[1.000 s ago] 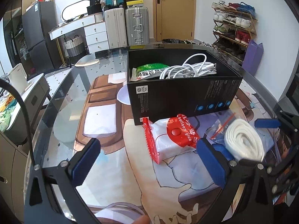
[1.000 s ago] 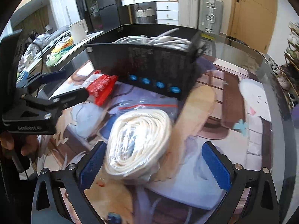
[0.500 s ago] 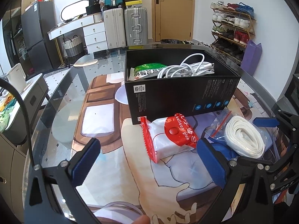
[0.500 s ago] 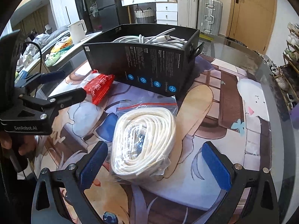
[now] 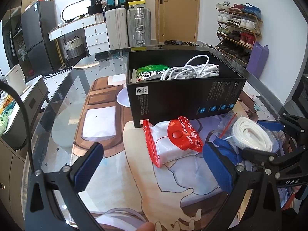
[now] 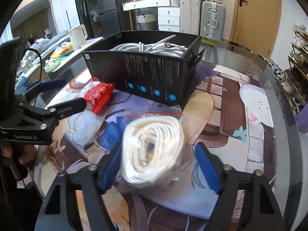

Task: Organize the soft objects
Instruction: 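Move the right tool to the ziplock bag of white rope and close on it, then lift the rope bag with the right tool while the left tool grasps the red-and-white balloon glue packet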

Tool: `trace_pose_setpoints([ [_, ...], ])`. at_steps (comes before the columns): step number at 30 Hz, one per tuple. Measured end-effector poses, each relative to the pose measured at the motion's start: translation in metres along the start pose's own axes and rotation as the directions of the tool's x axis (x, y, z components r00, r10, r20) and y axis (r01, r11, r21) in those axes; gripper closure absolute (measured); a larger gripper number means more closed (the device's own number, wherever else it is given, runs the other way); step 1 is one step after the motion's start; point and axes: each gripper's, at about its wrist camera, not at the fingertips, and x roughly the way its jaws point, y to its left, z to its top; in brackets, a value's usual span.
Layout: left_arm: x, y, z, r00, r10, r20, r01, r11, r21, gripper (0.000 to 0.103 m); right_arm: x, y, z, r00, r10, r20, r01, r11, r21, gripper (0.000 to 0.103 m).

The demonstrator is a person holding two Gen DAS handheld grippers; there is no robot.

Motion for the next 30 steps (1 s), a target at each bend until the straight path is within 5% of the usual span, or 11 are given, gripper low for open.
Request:
trace_pose_setpoints([
  [9,0.002,-0.003,0.001,1.000,0.004,-0.010,-0.004,1.000,0.011,0.000,-0.002,0.008,-0.001,1.000,0.014,0.005,-0.014,0.998,-0.054,0.053],
  [30,0.021,-0.021,0.010,0.992,0.014,-0.122,-0.005,0.998,0.069,0.000,-0.045,0.019,0.005,0.990,0.074,0.123,-0.062,0.993,-0.100,0.055],
])
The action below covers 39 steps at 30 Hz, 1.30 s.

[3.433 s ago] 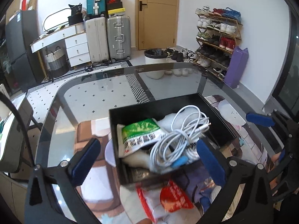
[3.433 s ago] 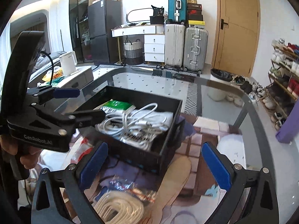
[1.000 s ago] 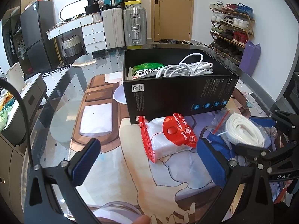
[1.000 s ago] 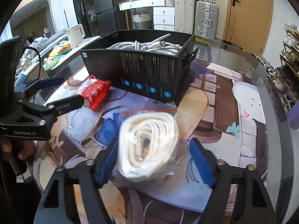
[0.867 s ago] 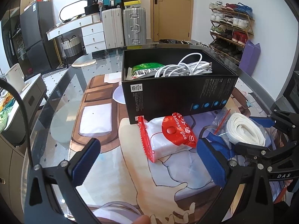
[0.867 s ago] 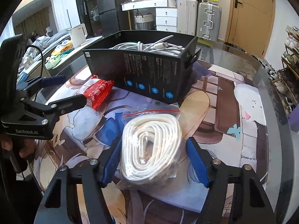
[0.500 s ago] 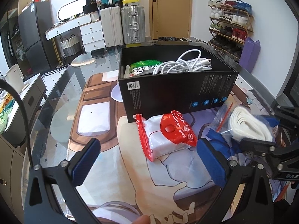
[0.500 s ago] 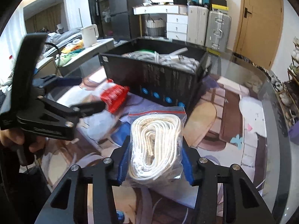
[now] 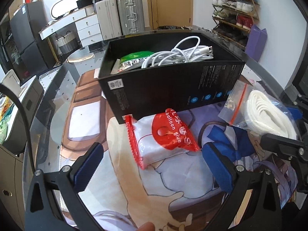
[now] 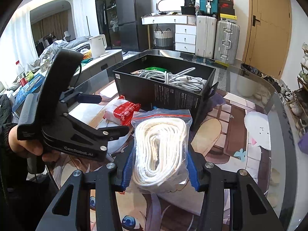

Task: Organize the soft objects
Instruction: 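Lift the rope bag with the right tool while the left tool grasps the red-and-white balloon glue packet, then carry the rope bag and balloon glue packet over the black box with both tools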

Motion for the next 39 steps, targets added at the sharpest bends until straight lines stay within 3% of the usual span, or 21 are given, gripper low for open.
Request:
trace_pose_setpoints([
  [13,0.007,-0.004,0.009,1.000,-0.003,-0.009,0.003,1.000,-0.005,0.003,-0.002,-0.005,-0.001,1.000,0.000,0.010,0.000,1.000,0.009,0.055],
  [16,0.009,-0.008,0.009,1.000,-0.023,-0.020,0.023,1.000,0.007,0.015,-0.001,-0.005,0.000,1.000,-0.002,0.012,0.002,1.000,0.009,0.055],
  [18,0.009,-0.009,0.008,0.999,-0.039,-0.020,0.039,0.999,0.012,0.030,-0.002,-0.006,0.000,1.000,-0.003,0.015,0.003,1.000,0.010,0.055],
  [23,0.002,-0.011,0.003,0.997,-0.075,-0.001,0.075,0.997,0.019,0.045,-0.005,-0.007,0.001,1.000,-0.008,0.023,0.008,1.000,0.015,0.055],
  [39,-0.027,0.006,-0.002,0.994,-0.085,0.063,0.085,0.996,-0.006,0.046,-0.010,-0.005,0.004,0.998,-0.025,0.055,0.023,0.999,0.024,0.055],
])
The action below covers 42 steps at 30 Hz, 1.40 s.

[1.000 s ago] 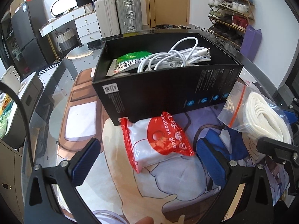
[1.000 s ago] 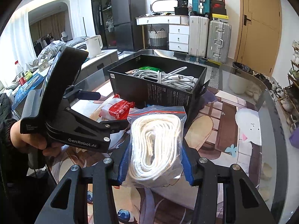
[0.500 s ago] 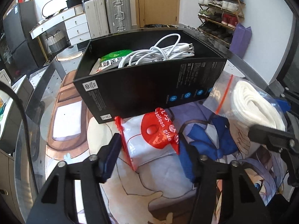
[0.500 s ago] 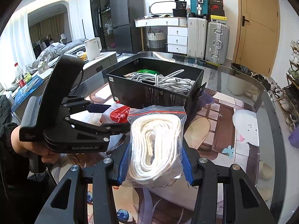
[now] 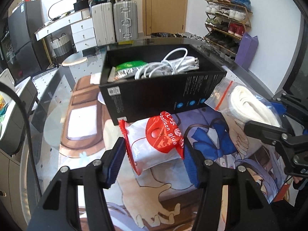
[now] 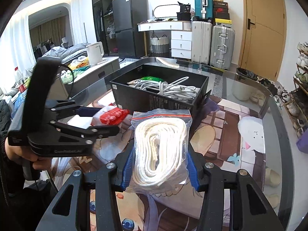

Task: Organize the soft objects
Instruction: 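Carry the rope bag and balloon glue packet over the black box with both tools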

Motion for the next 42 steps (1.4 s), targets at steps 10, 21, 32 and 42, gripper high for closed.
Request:
trace_pose_setpoints([
  [10,-0.018,0.013,0.020,0.997,-0.018,0.069,0.017,1.000,0.011,0.046,-0.014,0.000,0.012,0.998,-0.043,0.044,0.042,0.999,0.016,0.055],
  [21,-0.028,0.011,0.036,0.993,-0.032,0.114,0.028,0.999,0.030,0.046,-0.024,0.004,0.032,0.996,-0.061,0.067,0.061,0.998,0.007,0.055],
  [32,-0.022,0.020,0.058,0.992,-0.012,0.124,0.009,1.000,0.027,0.046,-0.004,0.004,0.070,0.996,-0.049,0.074,0.049,0.999,0.000,0.055],
  [42,-0.011,0.036,0.072,0.991,0.006,0.134,-0.006,1.000,-0.004,0.046,0.015,-0.001,0.094,0.996,-0.049,0.070,0.050,0.999,-0.008,0.055],
])
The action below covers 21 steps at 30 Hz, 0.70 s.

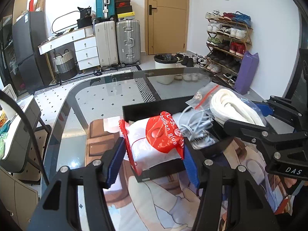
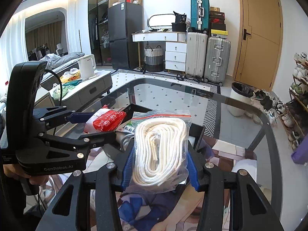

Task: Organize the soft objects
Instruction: 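Carry the rope bag and balloon glue packet over the black box with both tools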

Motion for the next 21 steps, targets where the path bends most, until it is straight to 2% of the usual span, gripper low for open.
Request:
trace_pose_setpoints([
  [21,0.034,0.010,0.014,1.000,0.024,-0.013,-0.024,1.000,0.000,0.046,0.032,-0.017,0.016,0.999,0.004,-0.034,-0.004,1.000,0.004,0.055],
])
